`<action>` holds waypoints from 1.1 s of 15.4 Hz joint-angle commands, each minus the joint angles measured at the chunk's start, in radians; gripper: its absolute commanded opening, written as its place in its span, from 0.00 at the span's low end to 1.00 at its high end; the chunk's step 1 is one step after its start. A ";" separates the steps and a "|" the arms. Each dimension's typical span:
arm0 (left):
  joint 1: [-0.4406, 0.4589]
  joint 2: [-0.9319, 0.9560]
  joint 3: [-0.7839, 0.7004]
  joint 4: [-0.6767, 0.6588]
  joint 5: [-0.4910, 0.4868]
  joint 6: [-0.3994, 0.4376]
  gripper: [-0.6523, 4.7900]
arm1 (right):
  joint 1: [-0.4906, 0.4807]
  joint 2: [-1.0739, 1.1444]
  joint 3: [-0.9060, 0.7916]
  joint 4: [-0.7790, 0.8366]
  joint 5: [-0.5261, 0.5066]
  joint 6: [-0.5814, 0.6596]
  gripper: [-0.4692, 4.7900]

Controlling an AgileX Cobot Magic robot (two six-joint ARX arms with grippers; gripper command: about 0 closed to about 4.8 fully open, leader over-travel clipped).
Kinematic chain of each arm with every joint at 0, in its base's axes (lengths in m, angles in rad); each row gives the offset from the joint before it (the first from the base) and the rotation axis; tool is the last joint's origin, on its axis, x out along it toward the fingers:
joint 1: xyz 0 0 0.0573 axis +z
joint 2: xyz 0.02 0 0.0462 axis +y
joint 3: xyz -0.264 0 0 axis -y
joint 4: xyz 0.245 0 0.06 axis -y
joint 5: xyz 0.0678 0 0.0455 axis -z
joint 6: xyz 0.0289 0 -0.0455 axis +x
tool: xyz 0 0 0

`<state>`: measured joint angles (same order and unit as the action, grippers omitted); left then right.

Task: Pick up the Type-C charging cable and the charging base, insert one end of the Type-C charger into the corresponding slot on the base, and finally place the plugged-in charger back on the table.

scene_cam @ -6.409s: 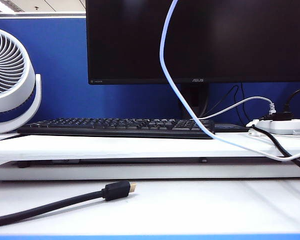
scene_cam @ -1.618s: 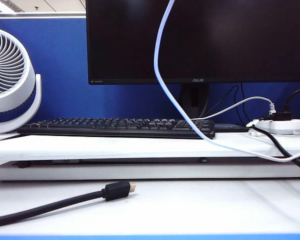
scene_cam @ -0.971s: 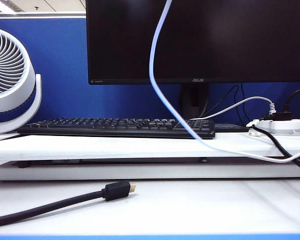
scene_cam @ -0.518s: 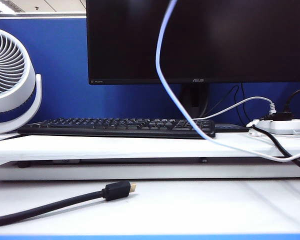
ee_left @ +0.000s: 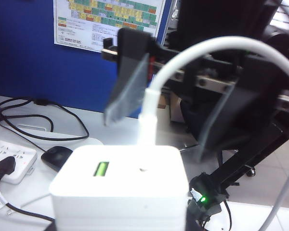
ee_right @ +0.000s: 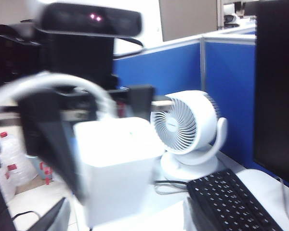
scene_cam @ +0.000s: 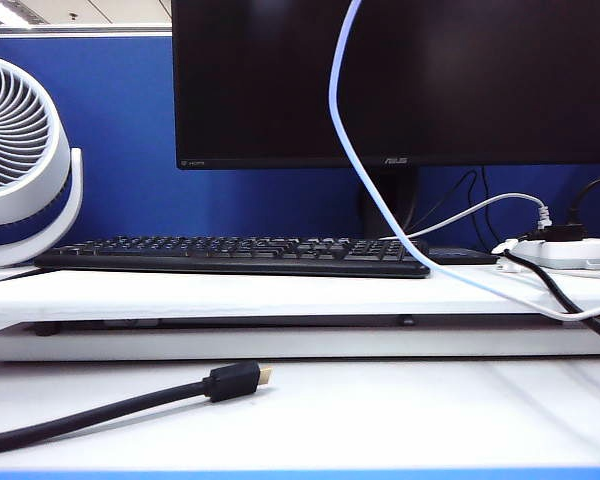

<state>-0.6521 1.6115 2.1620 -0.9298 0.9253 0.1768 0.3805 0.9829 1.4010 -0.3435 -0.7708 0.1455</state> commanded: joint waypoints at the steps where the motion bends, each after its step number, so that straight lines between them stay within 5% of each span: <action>1: 0.000 -0.005 0.006 0.019 -0.100 0.015 0.11 | -0.010 -0.014 0.002 0.012 0.037 -0.024 0.67; 4: 0.000 -0.003 0.006 -0.001 -0.293 0.034 0.11 | -0.012 -0.018 0.002 0.011 0.066 -0.042 0.67; 10: -0.001 0.075 0.006 -0.196 -0.510 0.127 0.11 | -0.012 -0.038 0.002 0.012 0.212 -0.050 0.67; 17: -0.002 0.319 0.005 -0.352 -0.551 0.145 0.11 | -0.012 -0.047 0.002 0.011 0.251 -0.050 0.67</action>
<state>-0.6529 1.9167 2.1620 -1.2728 0.3710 0.3031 0.3687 0.9436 1.4006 -0.3458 -0.5396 0.0986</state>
